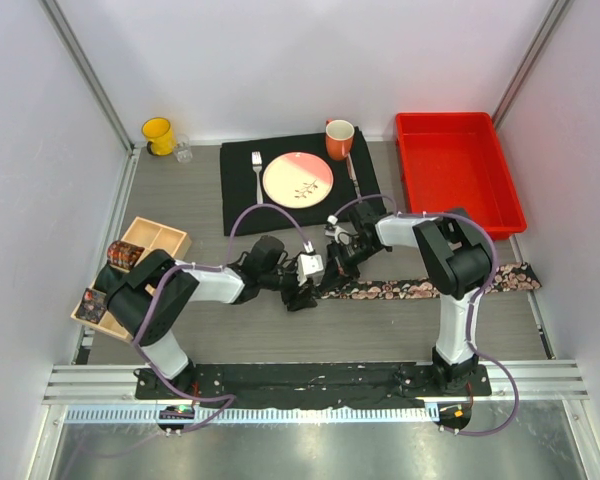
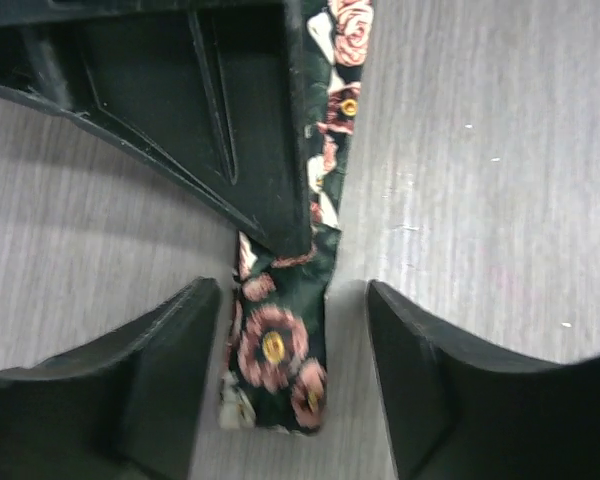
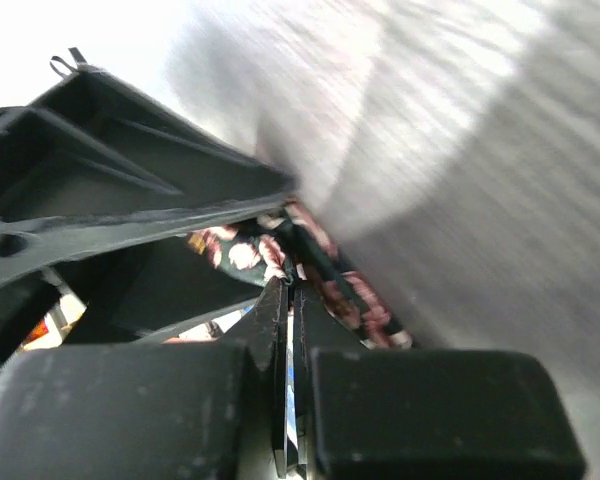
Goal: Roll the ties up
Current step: Roll the tie at the center of the board.
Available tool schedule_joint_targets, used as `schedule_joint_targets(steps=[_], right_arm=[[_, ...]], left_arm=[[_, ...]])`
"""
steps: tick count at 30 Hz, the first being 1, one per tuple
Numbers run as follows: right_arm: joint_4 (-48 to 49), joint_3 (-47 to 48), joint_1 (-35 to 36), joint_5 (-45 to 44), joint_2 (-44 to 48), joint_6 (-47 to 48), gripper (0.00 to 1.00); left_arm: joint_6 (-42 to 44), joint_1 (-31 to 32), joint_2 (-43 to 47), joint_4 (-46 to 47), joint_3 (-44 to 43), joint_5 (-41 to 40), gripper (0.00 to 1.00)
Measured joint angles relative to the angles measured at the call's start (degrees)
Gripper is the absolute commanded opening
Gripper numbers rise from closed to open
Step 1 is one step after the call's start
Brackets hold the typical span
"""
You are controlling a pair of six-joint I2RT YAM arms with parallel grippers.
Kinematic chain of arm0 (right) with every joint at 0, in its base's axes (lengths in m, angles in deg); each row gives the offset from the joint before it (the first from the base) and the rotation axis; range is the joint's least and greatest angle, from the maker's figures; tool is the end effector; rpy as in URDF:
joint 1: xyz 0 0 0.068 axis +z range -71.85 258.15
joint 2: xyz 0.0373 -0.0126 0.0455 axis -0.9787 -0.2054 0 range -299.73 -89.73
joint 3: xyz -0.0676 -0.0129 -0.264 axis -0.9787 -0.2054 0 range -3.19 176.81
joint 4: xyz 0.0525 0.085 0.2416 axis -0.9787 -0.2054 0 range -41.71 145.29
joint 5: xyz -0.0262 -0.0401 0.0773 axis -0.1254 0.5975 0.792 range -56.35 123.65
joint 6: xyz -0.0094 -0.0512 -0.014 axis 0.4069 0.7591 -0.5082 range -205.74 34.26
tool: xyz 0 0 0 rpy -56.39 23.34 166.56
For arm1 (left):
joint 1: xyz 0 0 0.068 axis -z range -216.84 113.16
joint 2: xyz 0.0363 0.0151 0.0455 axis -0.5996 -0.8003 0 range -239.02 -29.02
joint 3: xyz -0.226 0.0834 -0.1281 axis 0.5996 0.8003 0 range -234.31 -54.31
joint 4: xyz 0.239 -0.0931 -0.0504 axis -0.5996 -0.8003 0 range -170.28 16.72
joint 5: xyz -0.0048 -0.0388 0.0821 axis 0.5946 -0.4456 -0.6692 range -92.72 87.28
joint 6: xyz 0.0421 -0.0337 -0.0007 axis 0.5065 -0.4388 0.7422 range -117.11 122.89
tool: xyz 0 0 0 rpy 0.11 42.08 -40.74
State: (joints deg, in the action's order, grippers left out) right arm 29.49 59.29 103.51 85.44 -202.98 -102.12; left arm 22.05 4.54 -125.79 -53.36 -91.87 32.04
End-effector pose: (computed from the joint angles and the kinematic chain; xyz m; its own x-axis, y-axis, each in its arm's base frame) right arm 0.3024 0.1744 0.1109 -0.9645 -0.2641 -0.0072 -0.1645 0.5788 0.7987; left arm 0.2176 -0.2188 0.1306 -0.1620 0.5019 -0.8496 0.9817 0.1694 -0.0871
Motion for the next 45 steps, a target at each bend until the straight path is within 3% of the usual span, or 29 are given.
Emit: schedule_joint_targets(steps=[8, 19, 25, 34, 45], right_arm=[[-1.14, 0.00, -0.66, 1.53, -2.75, 2.23, 0.01], [-1.49, 0.39, -1.49, 3.45, -4.11, 3.15, 0.01], [-2.56, 1.31, -1.60, 4.52, -5.16, 3.80, 0.01], [-4.04, 2.38, -1.60, 4.92, -5.90, 5.38, 0.01], [-4.76, 2.91, -1.60, 4.90, -6.16, 5.97, 0.01]], left_arm=[[-4.74, -0.90, 2.10, 8.57, 6.38, 1.38, 0.73], [-6.97, -2.93, 7.76, 4.98, 8.48, 1.51, 0.51], [-6.88, -2.93, 8.96, 4.76, 9.18, 1.29, 0.46], [-7.28, -2.29, 6.21, 5.35, 7.45, 0.46, 0.37], [-9.99, 1.05, 1.99, 8.11, 2.05, -0.24, 0.34]])
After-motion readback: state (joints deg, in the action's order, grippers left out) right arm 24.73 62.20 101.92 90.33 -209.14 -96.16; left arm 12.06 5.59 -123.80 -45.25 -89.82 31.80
